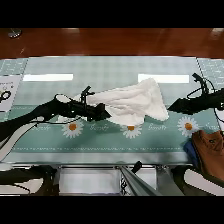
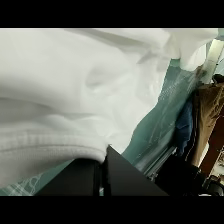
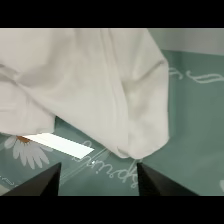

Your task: Fold the shirts.

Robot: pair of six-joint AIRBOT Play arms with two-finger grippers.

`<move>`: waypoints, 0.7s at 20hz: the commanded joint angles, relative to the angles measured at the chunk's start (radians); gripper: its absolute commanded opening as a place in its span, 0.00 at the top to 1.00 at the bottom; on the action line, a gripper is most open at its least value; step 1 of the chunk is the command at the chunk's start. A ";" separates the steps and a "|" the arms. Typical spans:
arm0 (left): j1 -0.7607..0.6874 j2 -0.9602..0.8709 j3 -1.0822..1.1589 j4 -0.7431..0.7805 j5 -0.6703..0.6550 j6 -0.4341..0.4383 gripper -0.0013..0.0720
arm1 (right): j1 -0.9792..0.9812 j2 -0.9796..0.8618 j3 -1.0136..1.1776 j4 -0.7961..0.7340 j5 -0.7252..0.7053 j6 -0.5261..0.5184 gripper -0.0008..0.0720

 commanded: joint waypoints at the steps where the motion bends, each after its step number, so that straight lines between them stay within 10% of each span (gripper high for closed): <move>1: 0.016 0.000 0.002 -0.001 -0.023 0.010 0.95 | 0.000 -0.011 -0.053 0.033 -0.006 -0.032 0.23; 14: 0.016 -0.003 0.002 -0.001 -0.022 0.010 0.95 | 0.127 -0.104 -0.082 0.010 -0.161 -0.058 0.24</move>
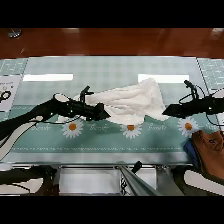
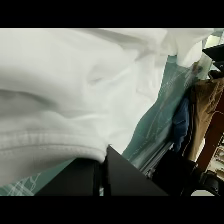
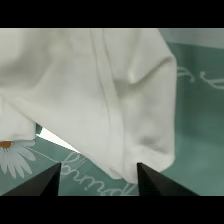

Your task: Fold the shirts.

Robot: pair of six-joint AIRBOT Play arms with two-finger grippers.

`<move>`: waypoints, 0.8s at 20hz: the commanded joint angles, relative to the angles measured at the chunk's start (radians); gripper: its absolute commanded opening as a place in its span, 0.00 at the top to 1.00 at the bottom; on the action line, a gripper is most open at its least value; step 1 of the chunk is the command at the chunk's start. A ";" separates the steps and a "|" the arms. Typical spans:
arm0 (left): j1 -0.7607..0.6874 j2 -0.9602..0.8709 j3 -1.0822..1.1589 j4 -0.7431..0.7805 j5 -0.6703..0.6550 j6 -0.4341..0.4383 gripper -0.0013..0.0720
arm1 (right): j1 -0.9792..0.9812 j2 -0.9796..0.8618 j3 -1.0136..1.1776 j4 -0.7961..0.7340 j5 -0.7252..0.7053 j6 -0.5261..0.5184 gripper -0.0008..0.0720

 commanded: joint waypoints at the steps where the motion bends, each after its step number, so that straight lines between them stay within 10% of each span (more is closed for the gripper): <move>1: 0.001 -0.001 0.001 0.000 0.000 0.000 0.95 | 0.079 -0.050 -0.002 -0.001 -0.041 -0.005 0.24; 4: 0.001 -0.002 0.001 0.000 0.000 0.000 0.95 | 0.127 -0.062 -0.002 -0.002 -0.106 0.013 0.31; 7: 0.013 -0.001 0.001 0.000 0.002 0.004 0.95 | 0.139 -0.062 0.006 -0.006 -0.112 0.014 0.96; 16: 0.292 0.441 0.034 -0.039 -0.021 0.055 0.96 | 0.087 0.283 0.379 0.028 -0.027 0.074 0.96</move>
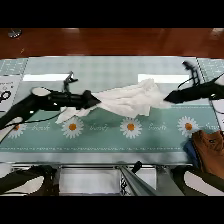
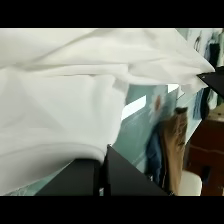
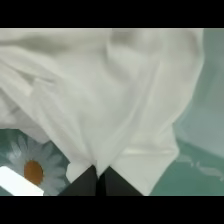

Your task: Fold the shirts.

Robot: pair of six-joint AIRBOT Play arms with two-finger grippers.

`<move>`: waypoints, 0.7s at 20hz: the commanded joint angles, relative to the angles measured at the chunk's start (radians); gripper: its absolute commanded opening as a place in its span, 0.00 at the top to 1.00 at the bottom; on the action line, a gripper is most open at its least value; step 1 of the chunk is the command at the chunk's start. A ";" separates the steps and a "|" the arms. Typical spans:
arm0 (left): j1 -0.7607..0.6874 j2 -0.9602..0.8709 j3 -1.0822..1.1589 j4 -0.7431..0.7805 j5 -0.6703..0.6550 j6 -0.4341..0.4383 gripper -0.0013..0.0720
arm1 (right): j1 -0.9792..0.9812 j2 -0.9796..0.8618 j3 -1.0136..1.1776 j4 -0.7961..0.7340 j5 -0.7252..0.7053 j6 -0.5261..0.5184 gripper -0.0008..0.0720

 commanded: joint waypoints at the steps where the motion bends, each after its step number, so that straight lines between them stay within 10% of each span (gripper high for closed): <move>1: 0.166 0.283 0.058 -0.059 -0.011 0.012 0.96 | -0.013 0.192 0.197 0.025 -0.074 0.076 0.96; 9: 0.590 0.672 0.661 -0.109 0.171 0.013 0.95 | -0.012 0.429 0.560 0.006 -0.213 0.316 0.96; 14: 0.614 0.679 0.964 0.138 0.078 -0.014 0.95 | -0.012 0.441 0.789 -0.160 -0.073 0.359 0.96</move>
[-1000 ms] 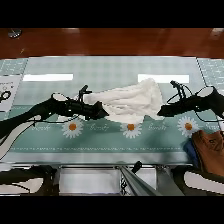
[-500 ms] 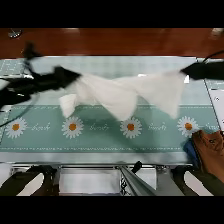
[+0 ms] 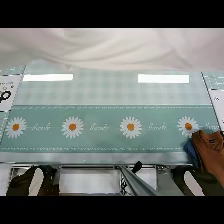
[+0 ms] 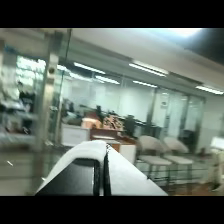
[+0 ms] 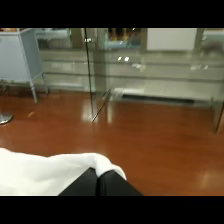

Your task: Fold the shirts.

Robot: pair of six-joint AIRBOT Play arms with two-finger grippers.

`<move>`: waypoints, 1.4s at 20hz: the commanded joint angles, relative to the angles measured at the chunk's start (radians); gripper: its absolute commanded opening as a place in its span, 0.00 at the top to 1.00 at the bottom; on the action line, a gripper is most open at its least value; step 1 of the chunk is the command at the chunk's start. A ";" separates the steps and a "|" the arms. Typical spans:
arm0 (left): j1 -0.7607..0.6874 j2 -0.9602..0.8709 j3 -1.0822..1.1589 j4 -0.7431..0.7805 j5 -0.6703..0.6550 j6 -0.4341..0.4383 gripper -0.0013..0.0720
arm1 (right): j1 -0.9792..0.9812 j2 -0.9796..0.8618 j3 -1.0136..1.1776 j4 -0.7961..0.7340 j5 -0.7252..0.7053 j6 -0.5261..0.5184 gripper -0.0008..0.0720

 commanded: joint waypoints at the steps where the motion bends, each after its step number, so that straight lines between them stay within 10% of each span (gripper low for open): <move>1: 0.029 0.022 0.192 0.230 -0.113 -0.063 0.96 | -0.001 0.016 0.159 -0.168 0.142 0.063 0.96; 5: 0.029 0.028 0.210 0.581 -0.473 -0.307 0.95 | -0.001 0.009 0.199 -0.317 0.423 0.092 0.96; 8: 0.029 0.022 0.130 0.714 -0.722 -0.328 0.96 | -0.001 -0.055 0.193 -0.396 0.709 0.096 0.96; 13: 0.029 0.022 -0.227 0.745 -0.784 -0.323 0.96 | 0.000 -0.164 -0.013 -0.336 0.756 0.108 0.96; 19: 0.002 -0.055 -0.702 0.703 -0.527 -0.309 0.95 | 0.000 -0.434 -0.252 -0.317 0.556 0.090 0.96; 28: -0.212 -0.478 -0.732 0.554 -0.002 -0.180 0.95 | 0.000 -0.769 -0.252 -0.060 0.046 0.096 0.96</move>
